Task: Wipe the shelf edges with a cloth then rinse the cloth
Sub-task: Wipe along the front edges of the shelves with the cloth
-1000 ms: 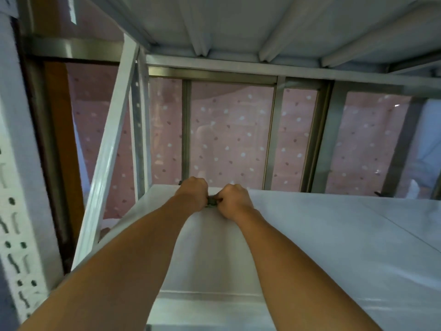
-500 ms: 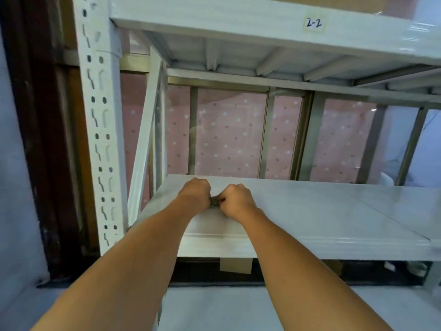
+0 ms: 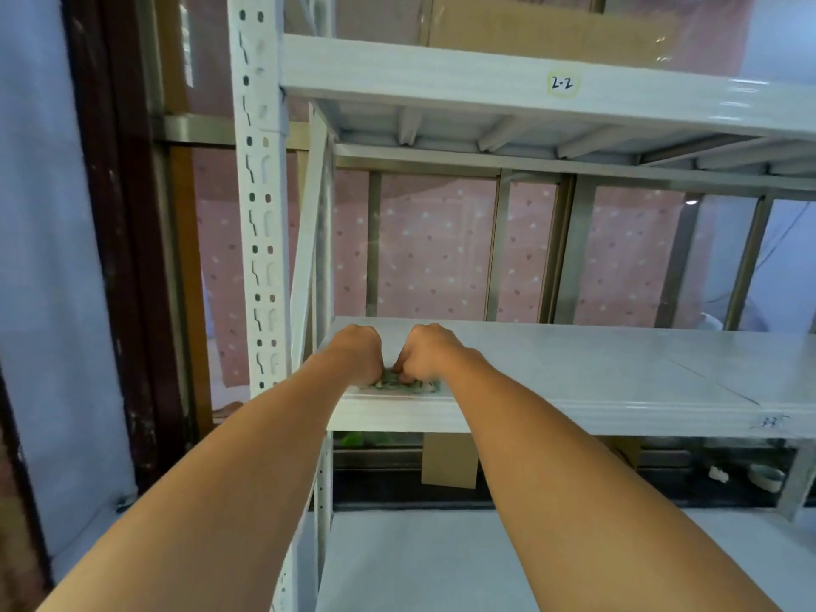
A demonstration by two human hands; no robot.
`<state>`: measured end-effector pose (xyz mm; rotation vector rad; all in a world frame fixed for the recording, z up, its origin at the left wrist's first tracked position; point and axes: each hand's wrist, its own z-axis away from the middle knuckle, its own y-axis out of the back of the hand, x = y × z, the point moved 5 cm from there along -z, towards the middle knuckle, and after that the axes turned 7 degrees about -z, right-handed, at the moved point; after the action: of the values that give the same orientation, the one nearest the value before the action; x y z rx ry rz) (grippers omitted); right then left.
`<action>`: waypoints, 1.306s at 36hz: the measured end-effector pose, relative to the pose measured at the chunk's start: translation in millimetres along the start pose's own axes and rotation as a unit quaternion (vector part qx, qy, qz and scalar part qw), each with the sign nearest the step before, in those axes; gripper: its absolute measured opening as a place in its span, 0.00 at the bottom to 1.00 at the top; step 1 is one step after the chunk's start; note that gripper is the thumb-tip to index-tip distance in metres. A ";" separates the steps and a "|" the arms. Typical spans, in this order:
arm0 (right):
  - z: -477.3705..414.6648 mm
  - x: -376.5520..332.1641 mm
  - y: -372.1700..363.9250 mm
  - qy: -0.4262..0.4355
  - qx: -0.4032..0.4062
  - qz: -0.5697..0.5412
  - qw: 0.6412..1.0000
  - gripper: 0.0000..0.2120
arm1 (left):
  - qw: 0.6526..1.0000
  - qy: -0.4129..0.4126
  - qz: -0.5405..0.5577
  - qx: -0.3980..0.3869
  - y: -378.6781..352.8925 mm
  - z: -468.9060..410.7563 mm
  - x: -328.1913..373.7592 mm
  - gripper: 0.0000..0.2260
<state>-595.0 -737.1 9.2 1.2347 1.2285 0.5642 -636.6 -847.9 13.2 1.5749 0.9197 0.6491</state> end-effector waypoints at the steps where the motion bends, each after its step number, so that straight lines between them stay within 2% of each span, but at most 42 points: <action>1: 3.7 -2.2 -0.8 -0.004 -0.016 0.002 1.000 0.15 | 1.000 0.001 -0.007 -0.009 0.4 3.2 -0.7 0.07; 6: 9.6 -9.4 3.6 -0.011 -0.079 0.002 0.997 0.20 | 0.999 -0.012 -0.028 -0.044 11.0 11.2 -3.0 0.12; 13: 10.5 -12.0 9.1 0.004 -0.094 -0.043 0.995 0.14 | 0.994 -0.026 -0.009 -0.107 19.5 8.1 -5.0 0.06; 17: 4.1 -14.8 0.7 0.024 -0.060 -0.059 0.996 0.13 | 0.993 -0.053 -0.072 -0.077 21.3 4.9 -1.8 0.02; 20: -4.2 -18.8 -3.5 0.026 -0.053 -0.066 0.996 0.12 | 0.996 -0.040 -0.064 -0.043 17.5 -4.0 -5.8 0.09; 23: -13.4 -30.2 -6.1 0.024 -0.048 -0.055 0.997 0.11 | 0.998 -0.021 -0.054 -0.011 14.3 -15.5 -14.1 0.10; 29: -32.1 -43.1 -23.8 0.034 0.036 -0.001 0.999 0.08 | 0.999 0.029 -0.039 -0.008 -6.5 -40.9 -14.9 0.10; 37: -74.1 -42.5 -31.2 0.052 0.057 -0.032 0.996 0.11 | 0.997 0.070 0.017 0.030 -18.6 -79.2 -28.5 0.11; 41: -99.1 -38.6 -32.9 0.043 0.074 -0.036 0.996 0.11 | 0.996 0.068 0.012 0.060 -28.5 -102.8 -33.4 0.10; 47: -147.2 -36.3 -36.6 0.053 0.075 -0.049 0.995 0.11 | 0.995 0.084 -0.014 0.058 -37.8 -148.5 -41.8 0.08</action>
<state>-750.3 -722.2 10.1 1.2755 1.4340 0.4771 -788.1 -800.3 9.7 1.6248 1.1202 0.7288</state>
